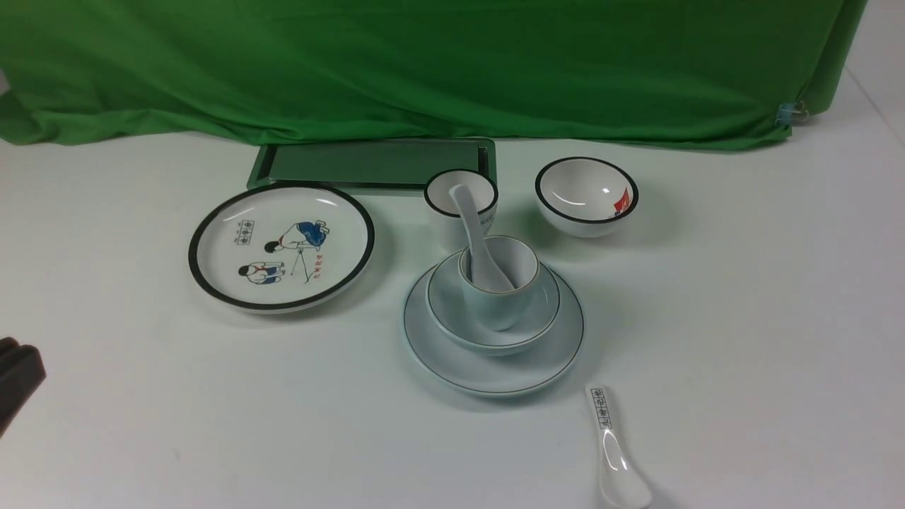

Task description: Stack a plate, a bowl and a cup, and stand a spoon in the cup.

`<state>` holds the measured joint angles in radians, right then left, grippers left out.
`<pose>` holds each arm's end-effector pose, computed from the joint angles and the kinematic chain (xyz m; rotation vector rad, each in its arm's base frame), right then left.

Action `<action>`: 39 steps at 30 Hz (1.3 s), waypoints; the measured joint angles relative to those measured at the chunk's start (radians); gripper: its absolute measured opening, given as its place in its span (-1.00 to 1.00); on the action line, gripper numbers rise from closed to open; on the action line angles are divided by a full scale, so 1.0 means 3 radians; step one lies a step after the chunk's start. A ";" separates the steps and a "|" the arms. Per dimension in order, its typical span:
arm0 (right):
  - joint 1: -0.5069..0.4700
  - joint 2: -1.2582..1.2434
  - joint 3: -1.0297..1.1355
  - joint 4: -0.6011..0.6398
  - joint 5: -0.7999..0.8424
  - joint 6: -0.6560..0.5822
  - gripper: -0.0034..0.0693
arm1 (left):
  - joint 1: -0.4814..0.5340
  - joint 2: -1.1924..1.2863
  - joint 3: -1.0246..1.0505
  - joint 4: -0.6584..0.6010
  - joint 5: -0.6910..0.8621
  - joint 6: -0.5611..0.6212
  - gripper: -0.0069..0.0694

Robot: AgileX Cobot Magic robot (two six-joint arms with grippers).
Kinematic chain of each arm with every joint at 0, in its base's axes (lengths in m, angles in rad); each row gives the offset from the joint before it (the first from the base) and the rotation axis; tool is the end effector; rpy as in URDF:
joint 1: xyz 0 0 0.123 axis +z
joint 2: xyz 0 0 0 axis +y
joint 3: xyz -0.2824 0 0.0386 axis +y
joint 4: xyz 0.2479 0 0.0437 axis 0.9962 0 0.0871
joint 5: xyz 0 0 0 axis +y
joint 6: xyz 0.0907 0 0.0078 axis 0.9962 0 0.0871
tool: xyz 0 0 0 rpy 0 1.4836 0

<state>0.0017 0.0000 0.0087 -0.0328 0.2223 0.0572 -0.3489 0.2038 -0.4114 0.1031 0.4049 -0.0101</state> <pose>0.0559 -0.0006 0.1900 0.0255 1.7143 0.0138 0.0532 -0.0154 0.3019 0.3318 1.6485 -0.1649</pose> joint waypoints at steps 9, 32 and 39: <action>0.0000 0.0000 0.0000 0.0000 0.0000 0.0003 -0.72 | 0.0000 0.0000 0.0008 0.0006 -0.0015 0.0034 -0.83; 0.0000 -0.0001 0.0000 0.0000 0.0003 0.0000 -0.60 | 0.1256 -0.0671 0.1391 -0.0551 -0.0980 0.0152 -0.83; 0.0000 -0.0001 0.0000 0.0000 0.0003 0.0000 -0.54 | 0.1264 -0.0671 0.1395 -0.0612 -0.0582 0.0189 -0.83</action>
<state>0.0017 -0.0003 0.0087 -0.0328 0.2232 0.0572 0.0301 0.0024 0.0070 -0.0803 0.2302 0.0465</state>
